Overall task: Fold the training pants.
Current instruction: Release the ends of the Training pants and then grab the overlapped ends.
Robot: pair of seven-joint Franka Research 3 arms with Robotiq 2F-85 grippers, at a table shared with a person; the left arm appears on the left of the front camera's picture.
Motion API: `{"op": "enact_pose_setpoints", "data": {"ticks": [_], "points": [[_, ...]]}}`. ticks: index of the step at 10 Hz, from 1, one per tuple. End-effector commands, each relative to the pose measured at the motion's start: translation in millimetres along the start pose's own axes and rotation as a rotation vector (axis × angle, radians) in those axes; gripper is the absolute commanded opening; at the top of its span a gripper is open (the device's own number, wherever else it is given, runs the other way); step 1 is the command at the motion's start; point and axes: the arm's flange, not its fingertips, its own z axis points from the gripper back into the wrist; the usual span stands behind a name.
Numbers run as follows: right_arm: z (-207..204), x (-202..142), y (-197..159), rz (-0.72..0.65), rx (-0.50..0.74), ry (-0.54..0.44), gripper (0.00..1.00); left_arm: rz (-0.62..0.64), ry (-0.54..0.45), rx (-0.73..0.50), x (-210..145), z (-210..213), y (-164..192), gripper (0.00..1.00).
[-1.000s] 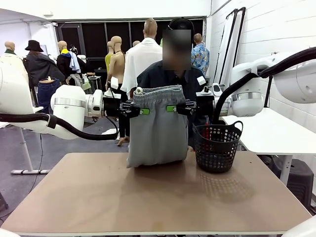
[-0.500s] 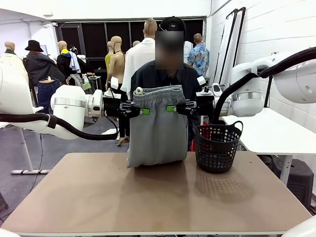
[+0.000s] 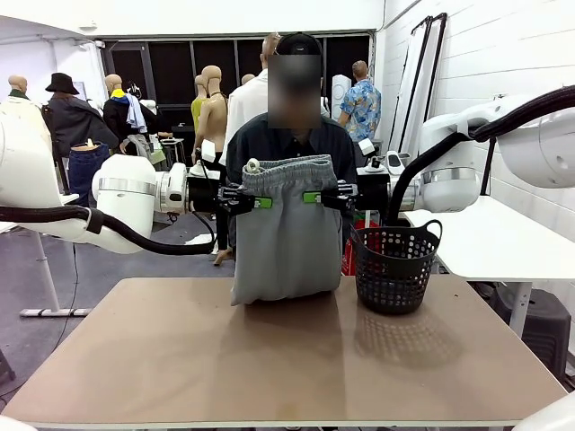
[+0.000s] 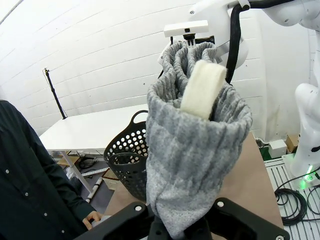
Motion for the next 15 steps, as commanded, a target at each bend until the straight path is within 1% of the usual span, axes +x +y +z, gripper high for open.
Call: {"op": "enact_pose_setpoints", "data": {"ticks": [1,15], "points": [[0.7,1.4,1.5,0.005,0.013,-0.010,0.00,0.004,-0.013,0.005,1.9,-0.5,-3.4,0.00],[0.7,1.4,1.5,0.005,0.013,-0.010,0.00,0.004,-0.013,0.005,1.9,-0.5,-3.4,0.00]]}}
